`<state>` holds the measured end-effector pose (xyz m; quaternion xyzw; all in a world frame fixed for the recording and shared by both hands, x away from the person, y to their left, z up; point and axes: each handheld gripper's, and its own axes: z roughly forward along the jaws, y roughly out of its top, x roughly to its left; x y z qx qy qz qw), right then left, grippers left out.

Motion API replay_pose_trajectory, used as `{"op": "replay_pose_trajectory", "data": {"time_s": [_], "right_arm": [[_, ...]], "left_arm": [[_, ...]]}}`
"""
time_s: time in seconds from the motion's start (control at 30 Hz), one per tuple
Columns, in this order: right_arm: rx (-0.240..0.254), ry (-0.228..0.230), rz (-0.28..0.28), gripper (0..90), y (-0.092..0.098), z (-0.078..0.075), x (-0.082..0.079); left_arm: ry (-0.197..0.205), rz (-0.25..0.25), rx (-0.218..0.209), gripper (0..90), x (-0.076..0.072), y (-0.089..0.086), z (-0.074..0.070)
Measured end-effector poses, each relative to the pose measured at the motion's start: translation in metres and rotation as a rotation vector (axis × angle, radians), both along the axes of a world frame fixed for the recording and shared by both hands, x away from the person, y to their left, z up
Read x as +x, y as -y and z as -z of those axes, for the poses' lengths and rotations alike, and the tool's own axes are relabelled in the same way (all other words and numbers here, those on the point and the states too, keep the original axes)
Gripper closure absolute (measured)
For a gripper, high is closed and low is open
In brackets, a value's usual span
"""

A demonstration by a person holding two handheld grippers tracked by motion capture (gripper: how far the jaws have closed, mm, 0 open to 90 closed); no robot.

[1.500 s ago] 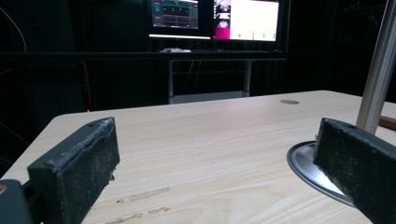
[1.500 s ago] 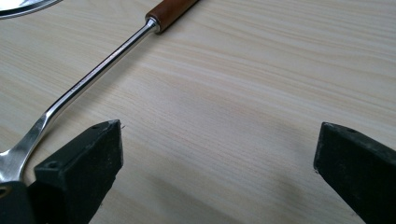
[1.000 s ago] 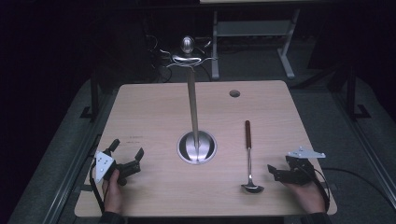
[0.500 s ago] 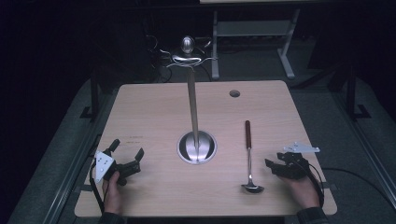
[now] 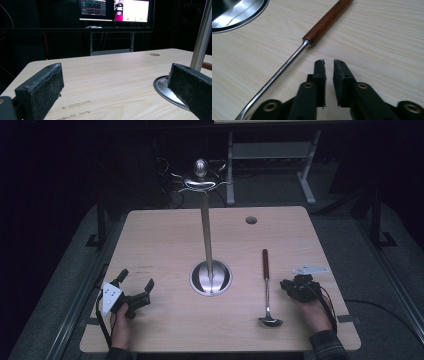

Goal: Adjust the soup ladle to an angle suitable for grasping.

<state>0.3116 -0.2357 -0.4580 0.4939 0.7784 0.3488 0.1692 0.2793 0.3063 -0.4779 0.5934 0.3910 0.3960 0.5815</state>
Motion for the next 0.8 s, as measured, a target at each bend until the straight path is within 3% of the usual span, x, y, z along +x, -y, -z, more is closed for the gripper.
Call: {"op": "replay_pose_trajectory", "data": {"time_s": [0.1,0.8], "right_arm": [[0.002,-0.003,-0.011,89.4,-0.003,0.002,0.006],[0.004,-0.032,-0.053,89.6,-0.022,0.008,0.037]], "left_arm": [[0.002,0.001,-0.001,0.0,0.0,0.0,0.0],[0.0,0.0,0.001,0.0,0.0,0.0,0.0]]}}
